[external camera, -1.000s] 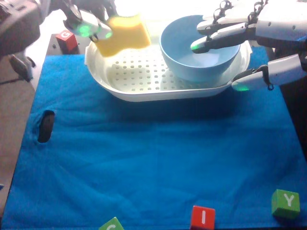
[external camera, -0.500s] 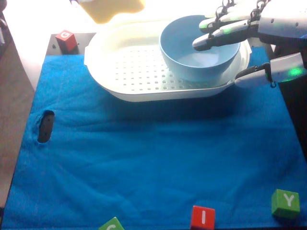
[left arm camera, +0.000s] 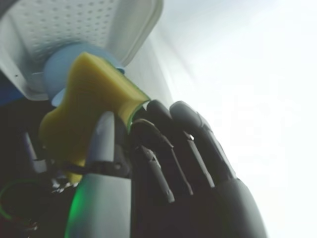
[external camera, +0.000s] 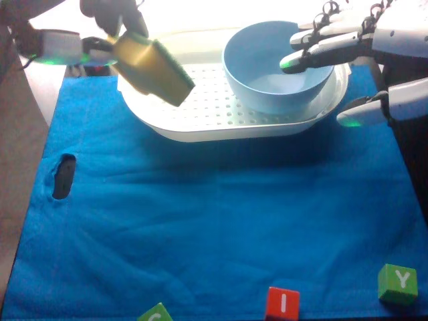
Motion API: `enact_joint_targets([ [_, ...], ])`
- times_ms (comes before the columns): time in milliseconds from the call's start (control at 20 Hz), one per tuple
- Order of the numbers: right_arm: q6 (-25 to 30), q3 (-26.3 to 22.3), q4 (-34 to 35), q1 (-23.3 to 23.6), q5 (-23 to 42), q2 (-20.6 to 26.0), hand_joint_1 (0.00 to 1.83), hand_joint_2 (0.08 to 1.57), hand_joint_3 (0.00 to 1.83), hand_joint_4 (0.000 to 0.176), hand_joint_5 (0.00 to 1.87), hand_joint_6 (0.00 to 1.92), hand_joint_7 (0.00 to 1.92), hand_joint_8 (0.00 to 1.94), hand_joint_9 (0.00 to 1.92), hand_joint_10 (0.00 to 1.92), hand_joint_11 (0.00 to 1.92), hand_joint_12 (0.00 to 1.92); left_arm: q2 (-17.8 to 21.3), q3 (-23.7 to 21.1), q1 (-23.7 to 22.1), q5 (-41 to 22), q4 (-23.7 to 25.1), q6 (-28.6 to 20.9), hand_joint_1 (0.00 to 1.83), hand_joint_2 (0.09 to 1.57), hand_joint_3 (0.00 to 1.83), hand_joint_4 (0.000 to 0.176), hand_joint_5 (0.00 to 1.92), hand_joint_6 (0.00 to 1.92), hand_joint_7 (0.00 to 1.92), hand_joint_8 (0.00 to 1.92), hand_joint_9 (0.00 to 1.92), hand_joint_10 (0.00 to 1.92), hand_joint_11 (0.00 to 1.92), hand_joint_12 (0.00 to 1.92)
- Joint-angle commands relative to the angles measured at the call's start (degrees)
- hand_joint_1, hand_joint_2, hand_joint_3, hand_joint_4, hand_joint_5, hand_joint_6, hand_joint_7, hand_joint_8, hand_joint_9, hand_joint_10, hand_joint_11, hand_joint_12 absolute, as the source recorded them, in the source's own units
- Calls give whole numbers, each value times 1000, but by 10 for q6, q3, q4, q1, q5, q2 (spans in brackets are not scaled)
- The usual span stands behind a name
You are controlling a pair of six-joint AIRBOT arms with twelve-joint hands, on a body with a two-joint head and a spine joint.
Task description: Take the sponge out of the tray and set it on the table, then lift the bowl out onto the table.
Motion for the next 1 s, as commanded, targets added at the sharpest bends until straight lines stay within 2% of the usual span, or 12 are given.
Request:
enact_joint_targets([
  [0, 2, -1, 44, 5, 43, 1, 666, 1190, 0, 130, 322, 1, 204, 1, 112, 3, 0, 440, 8, -9, 9, -90, -4, -22, 1265, 1048, 1, 0, 1243, 369, 1075, 1003, 1091, 762, 835, 1409],
  [50, 2, -1, 45, 5, 43, 2, 631, 1186, 0, 125, 326, 1, 205, 1, 115, 2, 0, 471, 20, -24, 33, -107, 2, -35, 1259, 1040, 2, 0, 1225, 452, 1104, 920, 1080, 730, 840, 1342],
  [100, 2, -1, 46, 4, 43, 2, 549, 1201, 1, 104, 346, 0, 226, 1, 150, 4, 0, 604, 33, -44, 52, -119, 8, -37, 1272, 1038, 2, 0, 1248, 367, 1107, 977, 1068, 880, 875, 1327],
  [200, 2, -1, 48, 3, 43, 2, 501, 1208, 4, 111, 337, 0, 219, 0, 148, 2, 0, 611, 41, -60, 64, -124, 20, -43, 1286, 1038, 0, 0, 1221, 373, 1135, 968, 1061, 927, 881, 1353],
  [250, 2, -1, 50, 2, 43, 2, 433, 1209, 4, 120, 332, 0, 222, 1, 153, 3, 0, 619, 42, -64, 67, -128, 35, -61, 1281, 1063, 2, 0, 1133, 527, 1085, 1059, 998, 1096, 900, 1448],
  [350, 2, 0, 51, 1, 43, 0, 375, 1219, 5, 112, 330, 1, 221, 0, 137, 1, 0, 579, 42, -69, 79, -130, 77, -117, 1251, 1066, 2, 0, 1071, 765, 1094, 935, 1021, 1027, 857, 1318],
  [400, 2, 0, 51, 0, 43, -1, 350, 1218, 4, 105, 338, 4, 225, 1, 137, 1, 0, 576, 42, -74, 87, -129, 84, -122, 1353, 1101, 0, 0, 1036, 702, 940, 1096, 960, 1217, 840, 1363],
  [450, 2, 0, 51, 0, 43, -2, 332, 1217, 3, 101, 336, 2, 227, 2, 135, 0, 0, 575, 42, -80, 100, -122, 92, -122, 1285, 1111, 0, 0, 1141, 494, 884, 1320, 903, 1177, 857, 1444],
  [500, 2, 1, 51, 0, 43, -3, 354, 1214, 0, 100, 333, 1, 219, 1, 145, 4, 0, 585, 39, -81, 105, -114, 98, -122, 1268, 1120, 0, 0, 1181, 398, 841, 1400, 890, 1205, 868, 1536],
  [700, 2, 1, 51, 0, 43, -4, 369, 1204, 0, 114, 327, 0, 230, 1, 157, 5, 0, 636, 29, -78, 107, -77, 114, -122, 1278, 1081, 0, 0, 1339, 135, 904, 1297, 963, 1191, 933, 1463],
  [850, 2, 0, 51, 0, 43, -3, 416, 1211, 1, 106, 318, 0, 227, 0, 160, 3, 0, 615, 29, -78, 107, -55, 124, -122, 1268, 1099, 0, 0, 1381, 46, 829, 1359, 876, 1262, 869, 1477],
  [950, 2, 0, 51, -1, 43, -3, 426, 1216, 3, 121, 312, 0, 215, 0, 147, 0, 0, 614, 28, -75, 107, -45, 126, -122, 1266, 1107, 1, 0, 1356, 49, 836, 1371, 747, 1402, 794, 1603],
])
